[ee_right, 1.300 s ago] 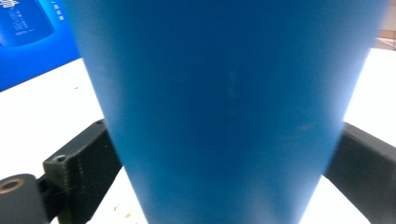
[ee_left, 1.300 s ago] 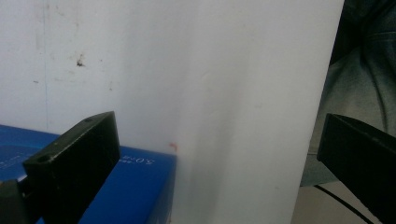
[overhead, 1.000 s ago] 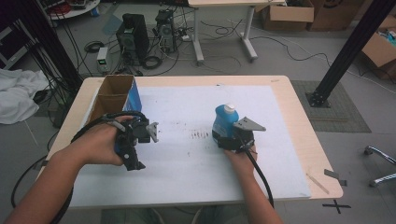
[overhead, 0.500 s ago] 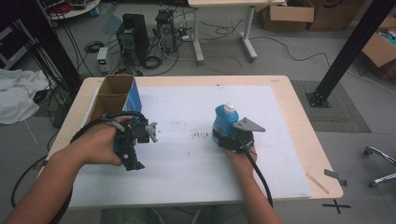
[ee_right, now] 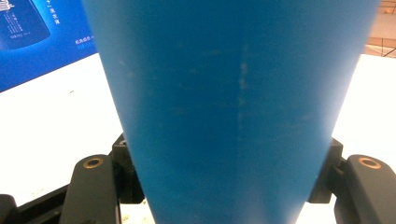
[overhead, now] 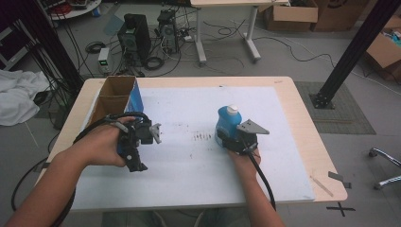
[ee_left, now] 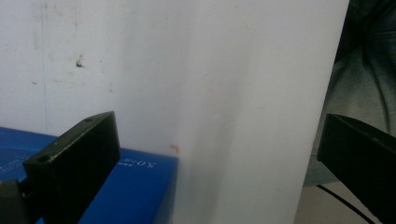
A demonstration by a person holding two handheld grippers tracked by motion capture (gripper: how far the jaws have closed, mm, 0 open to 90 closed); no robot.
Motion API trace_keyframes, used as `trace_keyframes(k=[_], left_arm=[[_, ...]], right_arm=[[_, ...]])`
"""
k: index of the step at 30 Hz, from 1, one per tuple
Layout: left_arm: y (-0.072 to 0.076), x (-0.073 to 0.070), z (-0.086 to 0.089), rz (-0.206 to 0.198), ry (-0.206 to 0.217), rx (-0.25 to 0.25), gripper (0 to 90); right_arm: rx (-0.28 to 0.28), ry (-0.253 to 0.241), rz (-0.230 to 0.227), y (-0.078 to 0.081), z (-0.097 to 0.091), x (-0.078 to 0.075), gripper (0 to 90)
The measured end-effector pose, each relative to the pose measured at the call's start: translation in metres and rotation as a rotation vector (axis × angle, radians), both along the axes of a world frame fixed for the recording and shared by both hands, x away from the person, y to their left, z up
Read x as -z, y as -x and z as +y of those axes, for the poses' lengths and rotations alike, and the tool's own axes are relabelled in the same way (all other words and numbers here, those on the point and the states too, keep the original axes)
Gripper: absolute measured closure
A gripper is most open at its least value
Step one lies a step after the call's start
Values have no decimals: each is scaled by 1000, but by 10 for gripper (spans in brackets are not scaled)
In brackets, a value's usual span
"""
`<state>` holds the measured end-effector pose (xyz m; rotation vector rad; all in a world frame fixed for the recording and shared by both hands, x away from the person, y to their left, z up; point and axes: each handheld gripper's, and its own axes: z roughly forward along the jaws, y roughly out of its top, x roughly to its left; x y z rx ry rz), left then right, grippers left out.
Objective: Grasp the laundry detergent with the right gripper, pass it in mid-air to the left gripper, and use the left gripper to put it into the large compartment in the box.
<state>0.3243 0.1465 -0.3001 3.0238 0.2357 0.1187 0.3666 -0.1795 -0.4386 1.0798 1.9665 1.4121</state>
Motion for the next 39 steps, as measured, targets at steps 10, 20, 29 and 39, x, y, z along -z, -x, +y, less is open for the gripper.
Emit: trace_keyframes(k=[10,20,29,39], left_arm=[[-1,1,-3,0,3,4,1],[-1,-4,-5,-4,6,5,0],[-2,-14,-11,-9,-7,16,0],[-2,-22,-20,-2,19,31,1]], right_arm=[[7,15,-12,3,2,0,429],[-94,52,2,3,-3,-13,460],[-293,17,5,10,-12,-44,460],[-604,9,-3,23,-13,-66,448]])
